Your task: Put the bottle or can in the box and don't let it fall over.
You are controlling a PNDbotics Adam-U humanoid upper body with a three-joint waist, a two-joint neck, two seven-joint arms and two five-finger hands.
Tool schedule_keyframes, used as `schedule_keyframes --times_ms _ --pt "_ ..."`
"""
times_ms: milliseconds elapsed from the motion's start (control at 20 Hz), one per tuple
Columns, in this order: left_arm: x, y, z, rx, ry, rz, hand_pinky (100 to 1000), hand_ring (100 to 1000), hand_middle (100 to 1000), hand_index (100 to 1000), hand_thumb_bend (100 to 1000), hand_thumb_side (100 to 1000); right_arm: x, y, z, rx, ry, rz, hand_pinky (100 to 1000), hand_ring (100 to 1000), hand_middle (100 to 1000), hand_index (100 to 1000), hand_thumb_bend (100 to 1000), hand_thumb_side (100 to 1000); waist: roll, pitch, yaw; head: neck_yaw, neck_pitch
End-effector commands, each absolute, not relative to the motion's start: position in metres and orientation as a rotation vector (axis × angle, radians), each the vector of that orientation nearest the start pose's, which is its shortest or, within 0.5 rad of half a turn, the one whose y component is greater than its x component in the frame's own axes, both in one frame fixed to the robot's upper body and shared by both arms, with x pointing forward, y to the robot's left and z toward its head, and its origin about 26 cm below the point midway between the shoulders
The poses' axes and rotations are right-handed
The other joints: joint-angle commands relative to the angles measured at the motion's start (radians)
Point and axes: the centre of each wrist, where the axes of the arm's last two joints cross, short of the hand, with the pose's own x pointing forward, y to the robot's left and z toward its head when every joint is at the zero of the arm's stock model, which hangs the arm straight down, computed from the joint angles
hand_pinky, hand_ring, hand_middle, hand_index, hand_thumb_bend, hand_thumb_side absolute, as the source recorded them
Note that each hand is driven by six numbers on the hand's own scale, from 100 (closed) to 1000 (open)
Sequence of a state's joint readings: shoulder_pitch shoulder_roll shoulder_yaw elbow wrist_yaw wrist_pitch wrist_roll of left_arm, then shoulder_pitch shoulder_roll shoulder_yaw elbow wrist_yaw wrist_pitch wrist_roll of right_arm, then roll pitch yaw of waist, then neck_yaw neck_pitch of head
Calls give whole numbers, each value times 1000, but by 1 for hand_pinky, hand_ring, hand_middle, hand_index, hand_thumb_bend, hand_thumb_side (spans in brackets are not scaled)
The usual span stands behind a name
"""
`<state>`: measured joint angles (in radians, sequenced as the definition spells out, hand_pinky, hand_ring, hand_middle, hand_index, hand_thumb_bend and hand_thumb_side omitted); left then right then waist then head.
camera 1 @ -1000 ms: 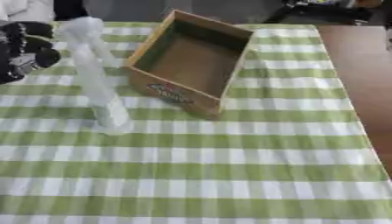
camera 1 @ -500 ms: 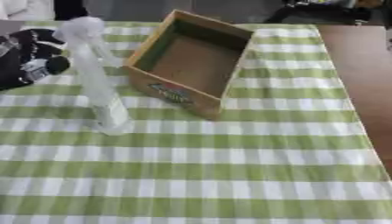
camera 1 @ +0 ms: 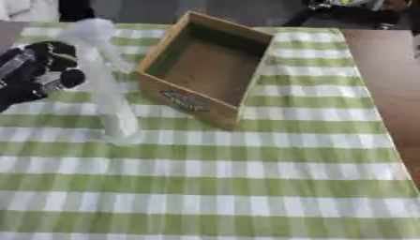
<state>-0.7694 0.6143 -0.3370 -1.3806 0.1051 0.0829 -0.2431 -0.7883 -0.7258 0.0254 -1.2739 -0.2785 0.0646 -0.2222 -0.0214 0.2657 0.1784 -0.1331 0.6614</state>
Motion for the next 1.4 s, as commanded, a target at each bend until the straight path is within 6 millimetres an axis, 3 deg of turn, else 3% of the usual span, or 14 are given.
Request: schedule_keyframes --times_ms 50,400,1400 --pt "418 259 230 156 -1804 -988 912 833 814 857 840 657 411 -373 294 -520 -2069 96 889 804 844 871 100 770 0 -14 -2 5 -12" --pt "418 256 229 119 -1809 -1008 917 839 821 862 871 673 412 -372 294 -517 -2070 94 890 804 844 872 100 794 -2 -8 -4 5 -10" --pt "422 241 220 52 -1774 -1069 921 839 805 840 793 649 413 -370 293 -504 -2069 89 890 804 843 872 100 803 -8 5 -12 8 -23"
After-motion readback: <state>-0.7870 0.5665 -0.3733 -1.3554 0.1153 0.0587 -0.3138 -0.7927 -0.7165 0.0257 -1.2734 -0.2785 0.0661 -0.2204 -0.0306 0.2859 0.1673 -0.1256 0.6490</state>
